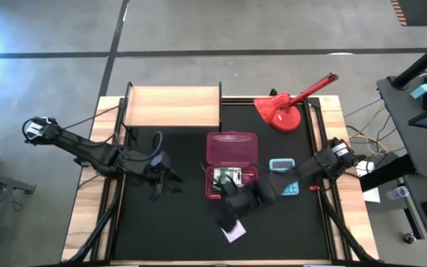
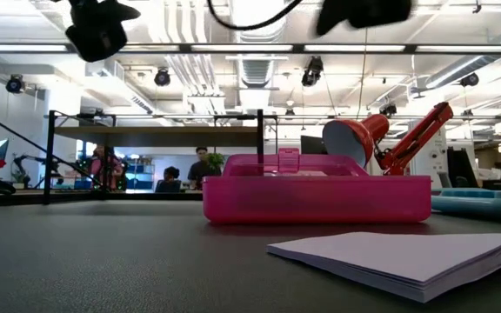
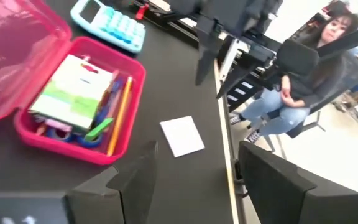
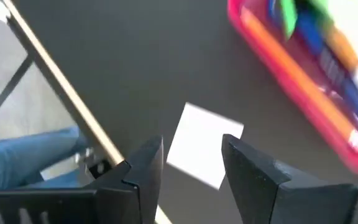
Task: Pack school essentials
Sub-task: Put the purple sticky notes into the pink supply box
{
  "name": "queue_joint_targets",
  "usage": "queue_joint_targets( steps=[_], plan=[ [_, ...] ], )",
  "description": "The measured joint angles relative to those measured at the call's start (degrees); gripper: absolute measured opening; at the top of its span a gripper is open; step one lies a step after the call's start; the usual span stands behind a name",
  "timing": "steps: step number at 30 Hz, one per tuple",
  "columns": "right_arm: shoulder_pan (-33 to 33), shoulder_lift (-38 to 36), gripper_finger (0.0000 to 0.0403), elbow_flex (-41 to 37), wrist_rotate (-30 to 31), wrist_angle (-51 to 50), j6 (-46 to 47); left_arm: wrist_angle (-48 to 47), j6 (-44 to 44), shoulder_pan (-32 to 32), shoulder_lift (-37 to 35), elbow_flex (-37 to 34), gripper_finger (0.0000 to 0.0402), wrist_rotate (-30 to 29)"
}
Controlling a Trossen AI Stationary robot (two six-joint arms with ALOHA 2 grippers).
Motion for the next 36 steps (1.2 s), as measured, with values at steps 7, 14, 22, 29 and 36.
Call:
queue_joint_targets(
  steps=[7,14,22,29,36],
  plan=[
    [7.6,1.1,0.0148,-0.6,0.4,-10.9,9.7,7.4,-3.0,-1.0,7.3,0.0,0.0208,2.8],
    [13.0,1.1,0.0148,-4.1,0.4,-12.8,12.0,22.7,-14.0,-7.2,16.1,-0.1,0.0208,-0.4],
    [15.3,-1.6,0.0148,-17.5,-2.1,3.3,9.8,25.8,-25.5,-14.7,27.9,4.6,0.0208,-11.8],
    [15.6,-7.3,0.0148,-33.4,-2.8,30.4,15.9,25.9,-27.6,-16.0,39.0,14.4,0.0208,-14.3],
    [16.1,-11.8,0.0149,-45.2,3.5,51.5,24.4,25.8,-27.9,-16.0,46.1,20.3,0.0208,-14.5]
  ],
)
